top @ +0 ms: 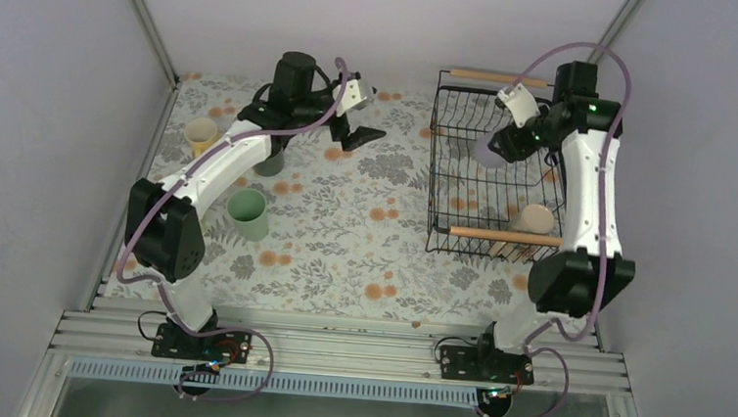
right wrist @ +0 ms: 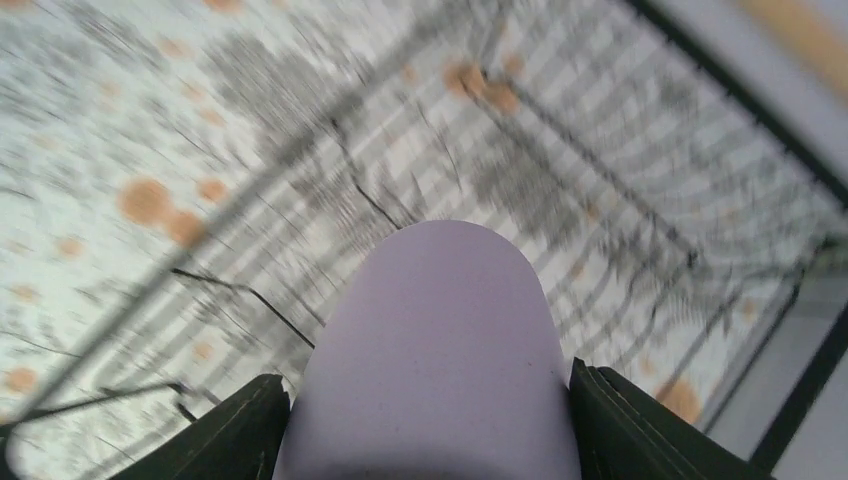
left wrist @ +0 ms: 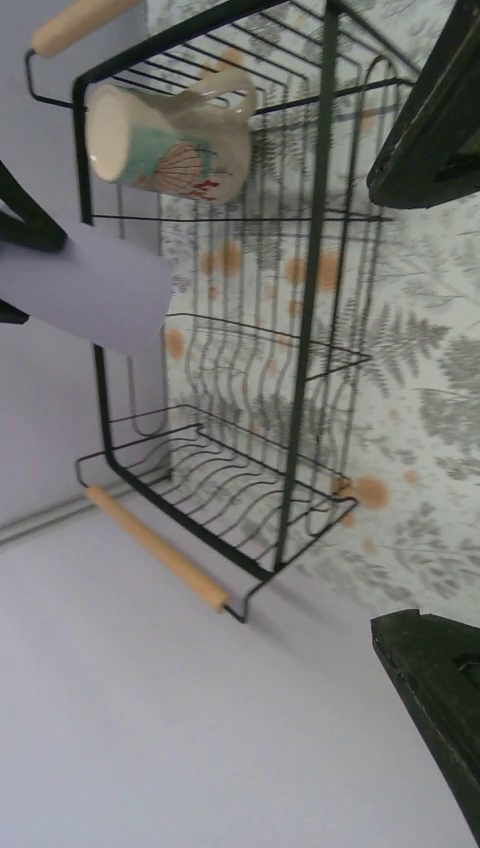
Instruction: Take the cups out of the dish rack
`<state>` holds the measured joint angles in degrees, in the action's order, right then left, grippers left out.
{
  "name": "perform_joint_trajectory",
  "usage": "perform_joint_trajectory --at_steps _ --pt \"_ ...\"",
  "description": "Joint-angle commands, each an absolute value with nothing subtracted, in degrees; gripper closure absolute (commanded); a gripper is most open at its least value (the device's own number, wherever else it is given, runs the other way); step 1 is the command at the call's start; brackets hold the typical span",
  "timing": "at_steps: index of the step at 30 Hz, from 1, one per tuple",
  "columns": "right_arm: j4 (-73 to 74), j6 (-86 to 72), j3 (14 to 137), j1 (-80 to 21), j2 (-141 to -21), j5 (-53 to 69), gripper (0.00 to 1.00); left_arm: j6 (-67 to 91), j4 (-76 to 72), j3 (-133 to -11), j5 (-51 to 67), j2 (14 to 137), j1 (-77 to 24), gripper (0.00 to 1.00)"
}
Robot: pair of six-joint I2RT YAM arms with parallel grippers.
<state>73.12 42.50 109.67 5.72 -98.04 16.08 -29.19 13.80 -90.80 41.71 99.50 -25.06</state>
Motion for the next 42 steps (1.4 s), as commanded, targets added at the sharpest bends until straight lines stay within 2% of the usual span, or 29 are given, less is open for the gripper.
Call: perform_joint_trajectory --at_steps 1,6,14,21,25,32,33,34,35,36,37,38,40,42 --pt "73.6 40.8 112.3 2.0 -92.2 30.1 0.72 -23.3 -3.3 -88.1 48.1 103.2 -25.7 0.0" --pt "73.6 38.1 115.5 -1.8 -90.2 42.5 0.75 -16.6 -7.6 -92.2 54.9 108.9 -25.8 0.0" --pt "73.7 35.7 115.6 -4.6 -93.0 53.9 0.73 -6.5 -30.4 -84.7 59.0 110.5 -25.9 0.0" --pt "73.6 35.7 114.4 -5.7 -94.8 60.4 0.72 4.5 -42.6 -83.2 61.3 112.6 -26.4 0.0" --pt "73.7 34.5 114.4 -5.8 -97.4 67.8 0.71 6.3 -43.5 -82.8 61.6 111.9 -27.3 0.0" --pt "73.6 34.1 111.4 -8.3 -99.4 66.8 0.64 11.5 -46.6 -82.5 62.8 109.0 -27.5 0.02" --pt "73.6 34.1 111.4 -8.4 -99.4 66.5 0.63 12.0 -46.9 -82.2 63.3 108.5 -27.5 0.05" --pt "73.6 34.1 111.5 -8.4 -99.3 66.3 0.58 12.4 -47.3 -81.5 64.0 107.9 -27.6 0.13" --pt "73.6 34.2 111.7 -8.4 -98.9 66.2 0.48 12.7 -47.3 -80.8 64.3 107.1 -27.5 0.25" --pt "73.6 34.2 112.0 -8.4 -98.6 65.5 0.37 13.0 -46.6 -80.2 63.8 106.5 -27.4 0.46" --pt "73.6 34.1 112.4 -8.4 -98.1 64.7 0.27 12.5 -45.2 -79.8 63.4 105.5 -27.4 0.61" --pt "73.6 34.0 112.9 -8.4 -97.7 63.2 0.2 11.5 -43.2 -79.7 62.7 104.8 -27.4 0.7" --pt "73.0 33.6 113.6 -8.3 -96.2 58.9 0.03 7.9 -36.8 -80.3 61.7 103.5 -27.3 0.73" --pt "70.4 32.4 111.8 -8.3 -93.7 50.3 0.0 1.8 -27.2 -82.8 60.3 102.6 -27.3 0.87"
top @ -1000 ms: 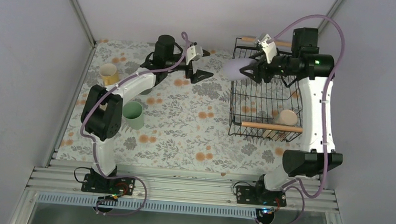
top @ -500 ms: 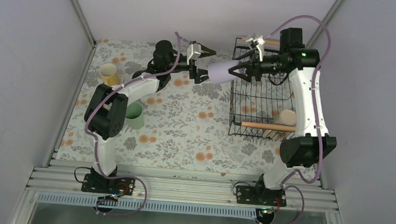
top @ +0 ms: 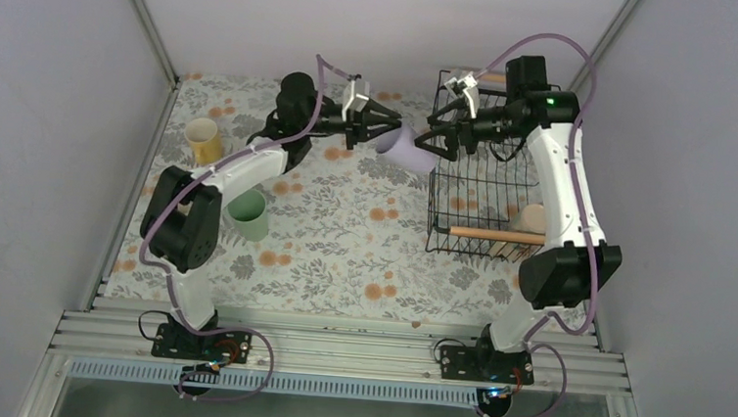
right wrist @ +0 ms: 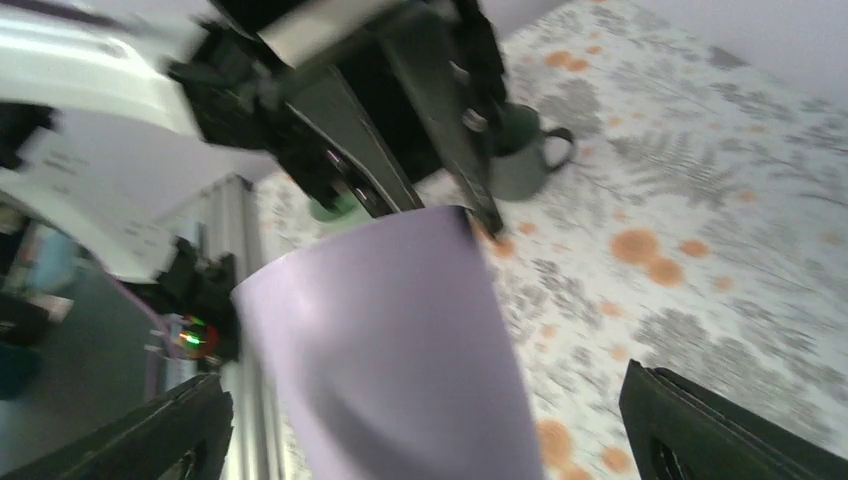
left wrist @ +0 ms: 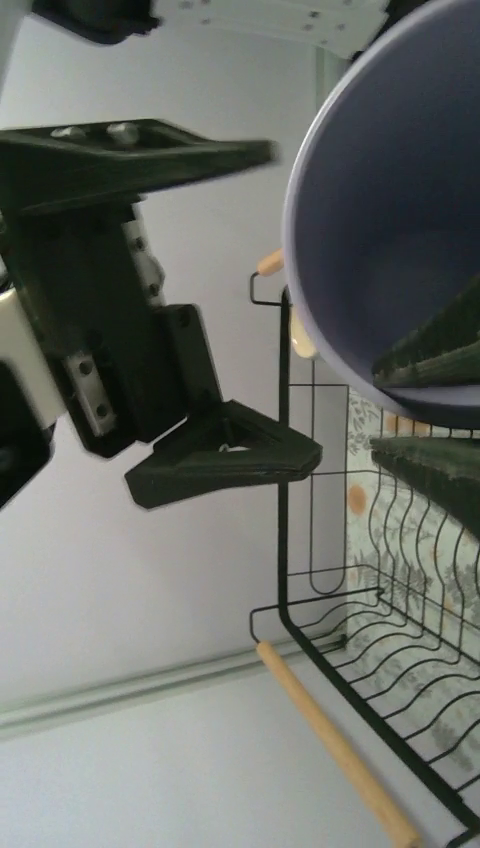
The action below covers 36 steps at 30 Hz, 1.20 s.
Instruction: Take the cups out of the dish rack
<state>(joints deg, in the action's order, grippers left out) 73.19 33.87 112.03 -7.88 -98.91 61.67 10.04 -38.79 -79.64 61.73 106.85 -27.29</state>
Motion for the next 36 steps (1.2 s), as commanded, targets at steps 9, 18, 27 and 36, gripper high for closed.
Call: perform_joint_trajectory --at_steps 9,18,27,36 --pt "62.5 32.3 102.4 -7.2 -88.4 19.7 0.0 -16.5 3.5 -97.1 52.6 105.7 -21.7 0.98" --pt "68.7 37.1 101.2 -7.4 -87.3 21.6 0.0 -35.2 29.1 -110.4 39.6 112.5 -23.2 0.97" --pt "72.3 40.3 100.7 -7.6 -88.8 19.3 0.0 -43.5 42.4 -113.6 34.9 117.0 -29.8 0.34" --pt "73.6 42.1 98.7 -7.5 -85.7 16.4 0.0 -52.6 62.7 -116.3 36.5 124.1 -32.4 0.32"
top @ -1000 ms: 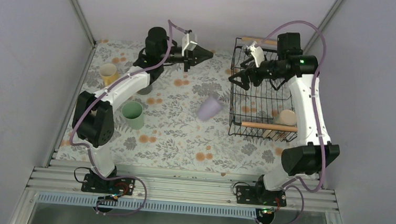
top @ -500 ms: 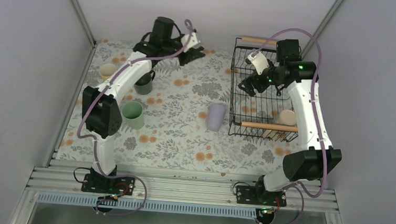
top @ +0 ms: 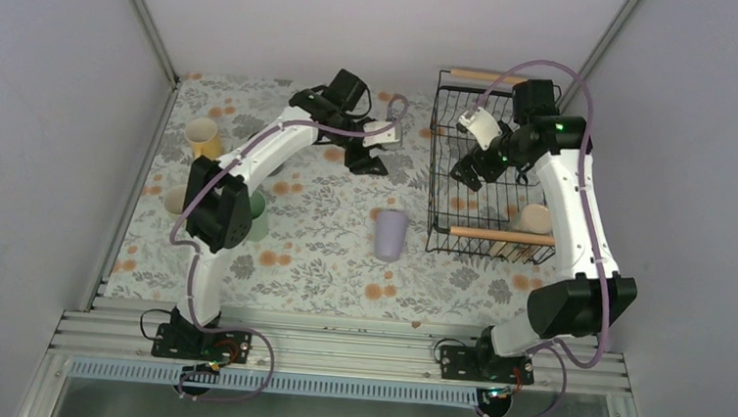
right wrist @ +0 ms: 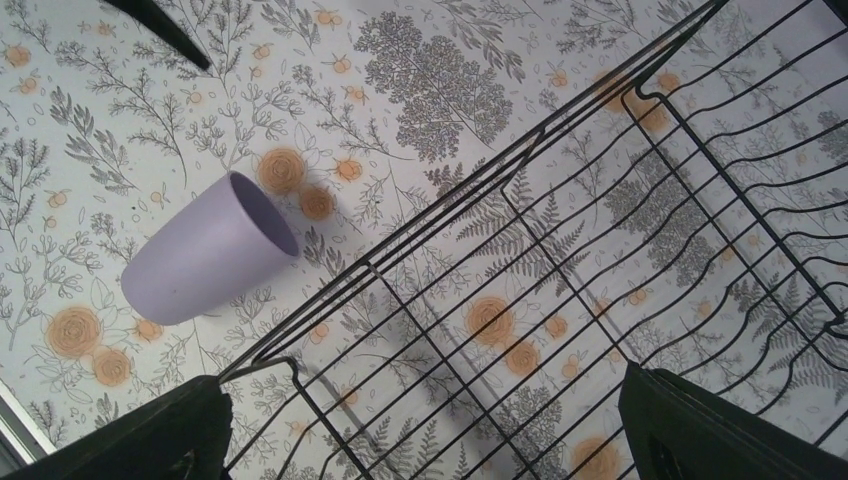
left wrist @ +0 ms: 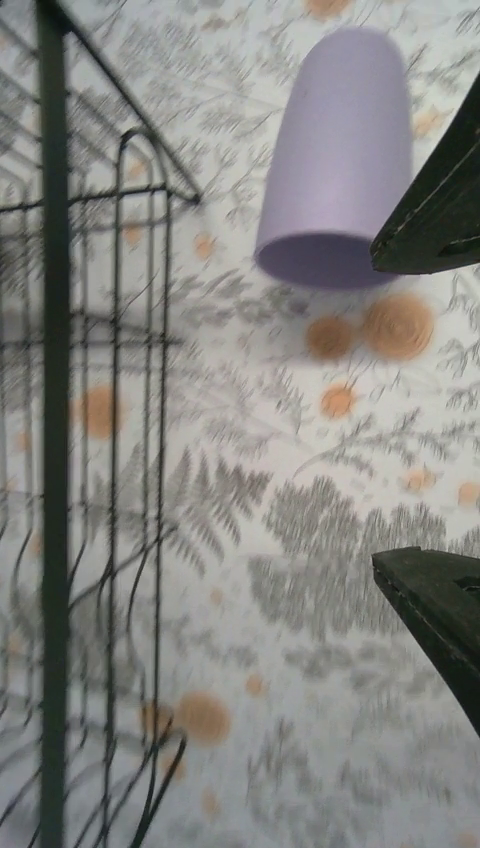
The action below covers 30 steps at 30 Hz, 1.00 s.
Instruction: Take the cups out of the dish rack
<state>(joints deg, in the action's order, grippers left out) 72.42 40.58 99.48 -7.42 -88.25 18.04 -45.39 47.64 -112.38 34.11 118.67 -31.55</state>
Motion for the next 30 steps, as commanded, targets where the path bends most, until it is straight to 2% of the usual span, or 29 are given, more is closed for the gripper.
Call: perform_joint_trajectory --at_steps 1,3,7,13,20,21,22,23,25,26,30 --pt "73.6 42.2 98.3 -7.5 -85.5 16.2 0.0 -55.9 68.0 -118.4 38.4 126.2 -32.4 0.31" --pt "73.6 42.3 97.6 -7.5 -85.3 16.2 0.0 -61.6 77.0 -123.0 40.4 130.4 -32.8 0.31" --pt "73.7 42.5 96.7 -7.6 -85.1 16.9 0.0 -66.6 77.8 -119.0 40.1 132.2 -34.3 0.31" --pt "73.6 42.6 94.2 -7.6 -84.5 17.5 0.0 -66.1 77.8 -120.0 40.8 136.8 -37.3 0.34" --pt "73.5 42.8 92.2 -7.5 -84.3 19.4 0.0 -62.4 77.7 -131.9 45.4 141.8 -37.4 0.34" --pt "73.3 42.8 91.9 -7.6 -84.1 19.2 0.0 -62.0 77.7 -132.1 46.1 141.9 -37.5 0.36" --pt "73.1 42.8 91.4 -7.5 -83.9 18.9 0.0 -62.1 77.7 -131.5 46.9 141.6 -37.5 0.43" --pt "72.9 42.8 91.0 -7.5 -83.8 18.5 0.0 -62.5 77.8 -130.4 47.4 141.3 -37.6 0.56" --pt "72.6 42.7 90.8 -7.5 -83.4 18.0 0.0 -62.2 77.8 -129.0 46.8 141.2 -37.8 0.88" --pt "72.7 42.8 91.0 -7.5 -83.3 17.8 0.0 -60.8 77.8 -129.0 46.0 141.8 -37.8 0.9" --pt "73.5 42.7 92.6 -7.5 -83.1 18.0 0.0 -58.8 77.8 -125.1 43.5 142.3 -38.0 0.76"
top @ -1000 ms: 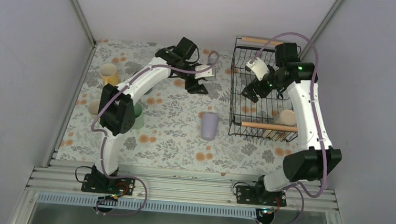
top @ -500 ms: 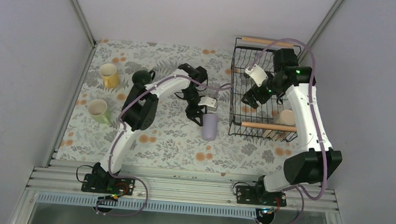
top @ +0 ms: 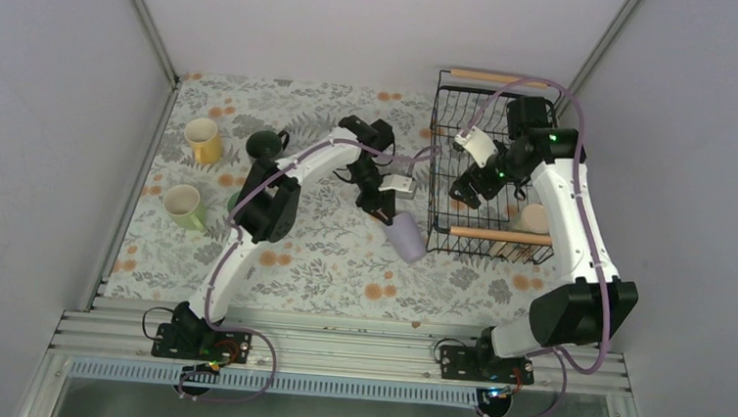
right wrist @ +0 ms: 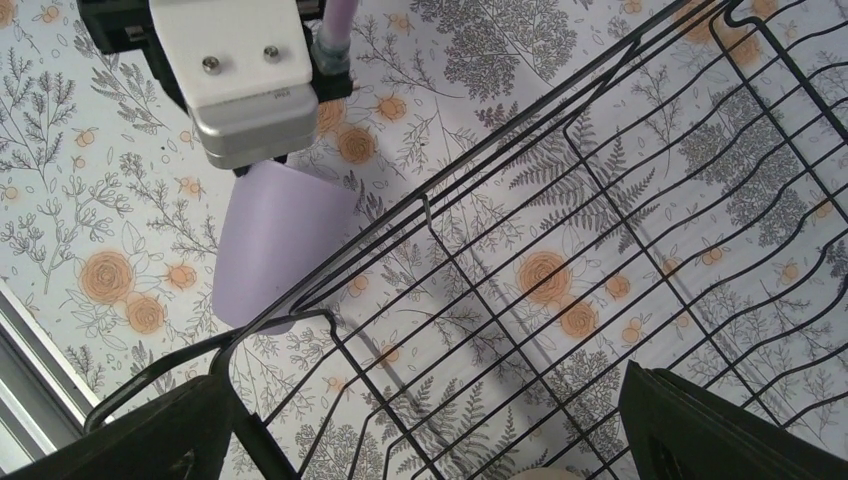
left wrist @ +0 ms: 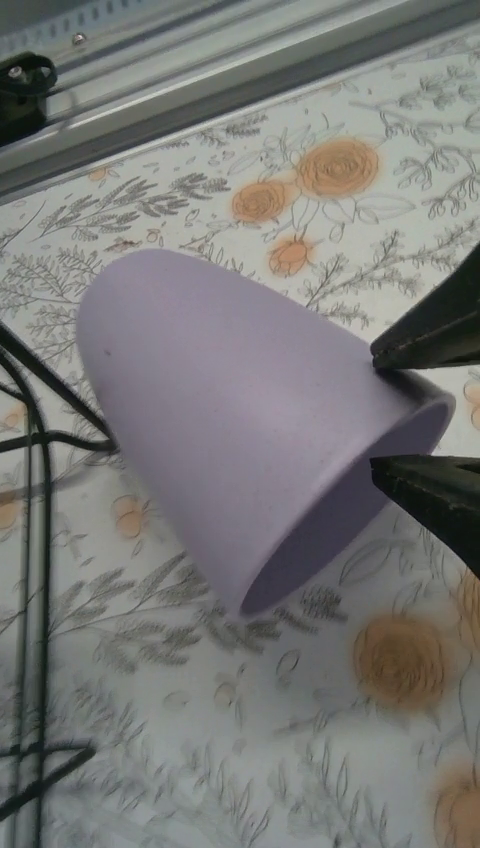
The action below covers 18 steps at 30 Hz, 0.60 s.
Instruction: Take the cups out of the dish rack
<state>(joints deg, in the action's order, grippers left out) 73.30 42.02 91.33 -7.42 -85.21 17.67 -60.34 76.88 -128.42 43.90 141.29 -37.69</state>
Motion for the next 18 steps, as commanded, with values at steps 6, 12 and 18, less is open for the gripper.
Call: perform_joint_trajectory --at_steps 6,12,18 --pt "73.1 42.6 91.5 -7.5 -82.3 18.3 0.0 -59.0 77.8 -124.2 48.0 140.5 -38.8 0.55" --pt "72.9 42.4 91.1 -7.5 -81.5 18.2 0.0 -57.9 77.7 -127.9 52.1 141.3 -39.1 0.97" --pt "71.2 41.0 91.2 -7.2 -80.1 13.6 0.0 -53.2 77.8 -132.1 39.1 140.4 -37.9 0.98"
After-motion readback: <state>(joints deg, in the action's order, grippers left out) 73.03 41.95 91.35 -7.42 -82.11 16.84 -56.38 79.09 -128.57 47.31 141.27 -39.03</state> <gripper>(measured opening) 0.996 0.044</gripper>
